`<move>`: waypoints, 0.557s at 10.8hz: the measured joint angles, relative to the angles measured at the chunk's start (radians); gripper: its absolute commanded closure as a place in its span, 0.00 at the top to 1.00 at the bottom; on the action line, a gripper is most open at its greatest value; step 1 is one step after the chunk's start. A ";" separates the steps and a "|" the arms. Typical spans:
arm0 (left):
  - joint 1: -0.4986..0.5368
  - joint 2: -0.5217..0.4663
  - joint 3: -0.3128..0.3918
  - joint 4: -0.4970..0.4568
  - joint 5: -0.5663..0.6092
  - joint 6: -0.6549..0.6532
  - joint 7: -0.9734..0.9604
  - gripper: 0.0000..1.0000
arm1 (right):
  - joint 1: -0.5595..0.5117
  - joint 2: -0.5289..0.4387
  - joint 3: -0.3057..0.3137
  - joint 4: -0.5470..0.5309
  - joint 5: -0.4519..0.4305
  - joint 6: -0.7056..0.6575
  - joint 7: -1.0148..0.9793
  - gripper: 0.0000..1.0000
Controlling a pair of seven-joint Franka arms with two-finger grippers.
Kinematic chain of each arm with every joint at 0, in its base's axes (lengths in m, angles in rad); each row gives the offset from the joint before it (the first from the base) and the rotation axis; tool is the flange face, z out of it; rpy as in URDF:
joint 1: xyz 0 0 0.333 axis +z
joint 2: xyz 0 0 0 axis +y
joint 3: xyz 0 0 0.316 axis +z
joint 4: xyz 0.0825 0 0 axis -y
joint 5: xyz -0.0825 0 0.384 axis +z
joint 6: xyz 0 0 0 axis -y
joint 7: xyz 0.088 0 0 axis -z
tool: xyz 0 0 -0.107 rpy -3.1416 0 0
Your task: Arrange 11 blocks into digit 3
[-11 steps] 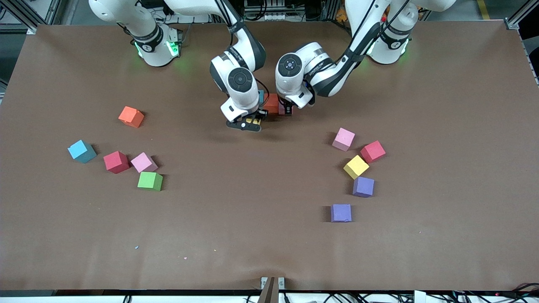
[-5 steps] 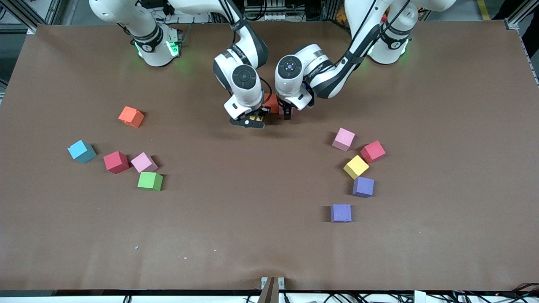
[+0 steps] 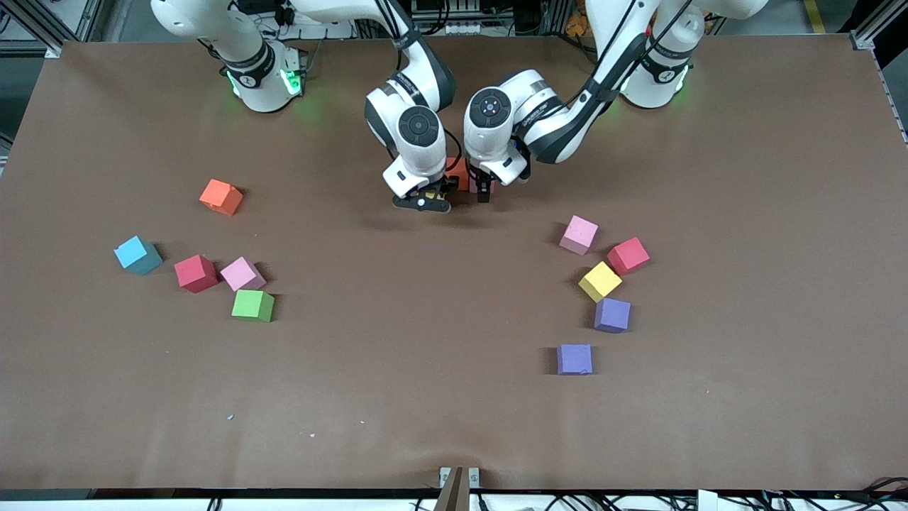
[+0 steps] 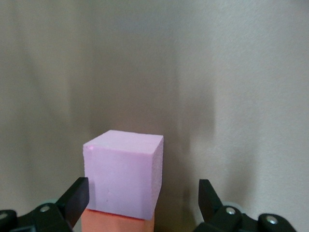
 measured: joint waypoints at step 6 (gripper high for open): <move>0.075 -0.051 0.007 0.033 0.000 -0.095 0.166 1.00 | 0.001 0.000 0.000 0.001 -0.001 -0.010 -0.002 0.24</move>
